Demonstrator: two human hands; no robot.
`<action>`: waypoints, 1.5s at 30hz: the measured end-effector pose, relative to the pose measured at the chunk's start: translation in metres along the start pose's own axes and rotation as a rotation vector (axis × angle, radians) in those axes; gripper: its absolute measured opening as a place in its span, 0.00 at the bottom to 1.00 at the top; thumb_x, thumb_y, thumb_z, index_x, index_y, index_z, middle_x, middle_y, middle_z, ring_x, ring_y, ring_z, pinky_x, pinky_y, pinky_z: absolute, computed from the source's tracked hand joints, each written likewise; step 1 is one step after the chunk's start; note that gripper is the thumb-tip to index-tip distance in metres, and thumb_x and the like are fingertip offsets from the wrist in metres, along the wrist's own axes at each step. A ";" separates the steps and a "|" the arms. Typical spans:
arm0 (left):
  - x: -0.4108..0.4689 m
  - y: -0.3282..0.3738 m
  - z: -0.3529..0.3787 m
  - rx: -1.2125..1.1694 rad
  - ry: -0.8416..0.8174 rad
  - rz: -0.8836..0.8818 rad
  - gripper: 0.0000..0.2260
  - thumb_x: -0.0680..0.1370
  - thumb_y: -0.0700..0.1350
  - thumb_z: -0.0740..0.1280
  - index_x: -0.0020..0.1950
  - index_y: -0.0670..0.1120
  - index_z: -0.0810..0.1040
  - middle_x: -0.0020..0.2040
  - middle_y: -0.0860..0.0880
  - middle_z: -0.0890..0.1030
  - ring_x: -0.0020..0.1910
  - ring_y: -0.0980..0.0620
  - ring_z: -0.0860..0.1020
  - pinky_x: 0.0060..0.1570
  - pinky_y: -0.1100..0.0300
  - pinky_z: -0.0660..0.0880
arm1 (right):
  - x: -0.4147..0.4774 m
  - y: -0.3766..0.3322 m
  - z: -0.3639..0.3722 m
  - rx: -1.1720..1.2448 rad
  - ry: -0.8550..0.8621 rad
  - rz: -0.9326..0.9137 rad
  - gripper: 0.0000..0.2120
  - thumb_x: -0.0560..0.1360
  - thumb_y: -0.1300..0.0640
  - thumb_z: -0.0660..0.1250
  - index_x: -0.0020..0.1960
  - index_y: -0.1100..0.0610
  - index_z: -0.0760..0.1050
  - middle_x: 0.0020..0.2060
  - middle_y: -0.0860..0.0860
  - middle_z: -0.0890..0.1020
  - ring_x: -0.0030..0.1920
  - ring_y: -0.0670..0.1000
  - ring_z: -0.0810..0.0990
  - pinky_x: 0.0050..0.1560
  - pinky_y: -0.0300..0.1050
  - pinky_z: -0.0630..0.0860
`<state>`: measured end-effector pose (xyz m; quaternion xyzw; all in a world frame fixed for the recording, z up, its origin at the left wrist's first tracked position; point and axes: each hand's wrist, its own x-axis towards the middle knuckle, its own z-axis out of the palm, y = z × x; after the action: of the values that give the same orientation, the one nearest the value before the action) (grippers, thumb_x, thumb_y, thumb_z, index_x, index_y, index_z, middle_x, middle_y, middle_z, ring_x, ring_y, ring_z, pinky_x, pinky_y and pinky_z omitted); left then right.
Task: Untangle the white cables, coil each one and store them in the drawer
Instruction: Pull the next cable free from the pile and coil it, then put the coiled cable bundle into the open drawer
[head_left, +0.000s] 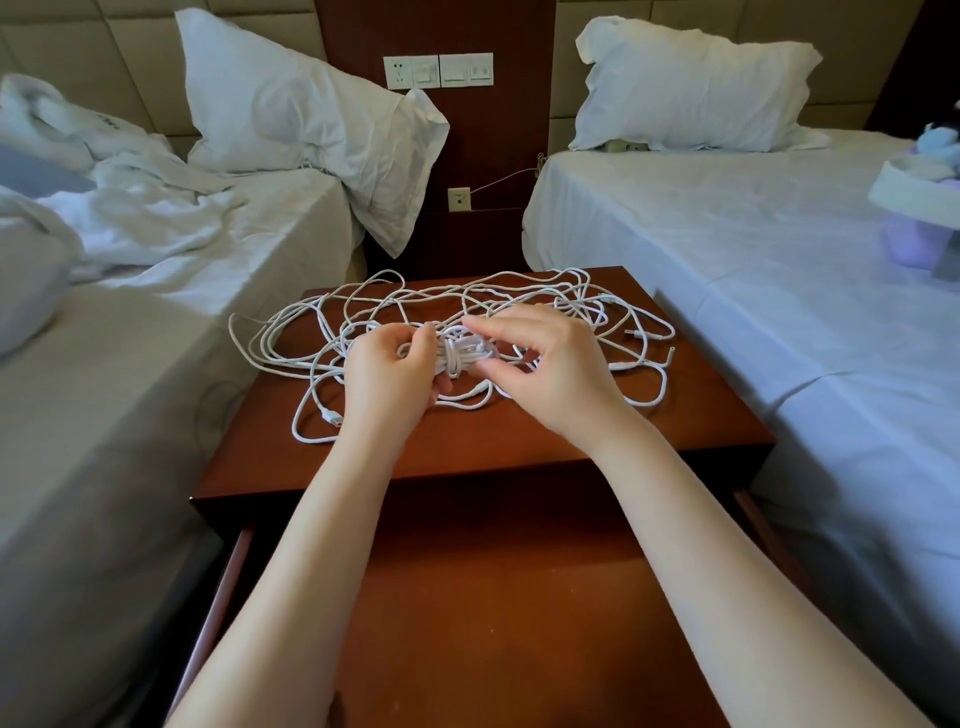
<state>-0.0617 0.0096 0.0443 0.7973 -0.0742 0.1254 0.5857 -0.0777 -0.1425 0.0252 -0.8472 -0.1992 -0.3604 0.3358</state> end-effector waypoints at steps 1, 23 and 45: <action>-0.001 0.001 0.000 0.009 -0.006 -0.004 0.13 0.81 0.44 0.60 0.39 0.44 0.77 0.19 0.53 0.73 0.18 0.60 0.69 0.21 0.68 0.65 | -0.002 -0.001 0.000 -0.008 0.022 -0.002 0.18 0.70 0.60 0.75 0.60 0.57 0.81 0.47 0.49 0.84 0.48 0.44 0.79 0.48 0.28 0.69; -0.091 -0.046 -0.060 -0.023 -0.104 -0.152 0.09 0.81 0.42 0.60 0.43 0.40 0.72 0.28 0.41 0.76 0.19 0.56 0.68 0.20 0.66 0.64 | -0.093 -0.069 0.028 0.140 -0.241 0.115 0.20 0.72 0.57 0.72 0.63 0.53 0.77 0.51 0.45 0.82 0.52 0.44 0.79 0.52 0.42 0.78; -0.083 -0.110 -0.129 0.737 0.040 -0.199 0.16 0.80 0.46 0.61 0.61 0.37 0.74 0.58 0.38 0.78 0.60 0.40 0.74 0.55 0.54 0.68 | -0.117 -0.103 0.116 0.094 -0.637 0.226 0.16 0.73 0.50 0.72 0.57 0.57 0.79 0.44 0.49 0.78 0.46 0.55 0.79 0.47 0.54 0.76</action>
<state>-0.1267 0.1632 -0.0444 0.9552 0.0653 0.1017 0.2703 -0.1597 0.0006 -0.0771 -0.9175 -0.2153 -0.0286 0.3333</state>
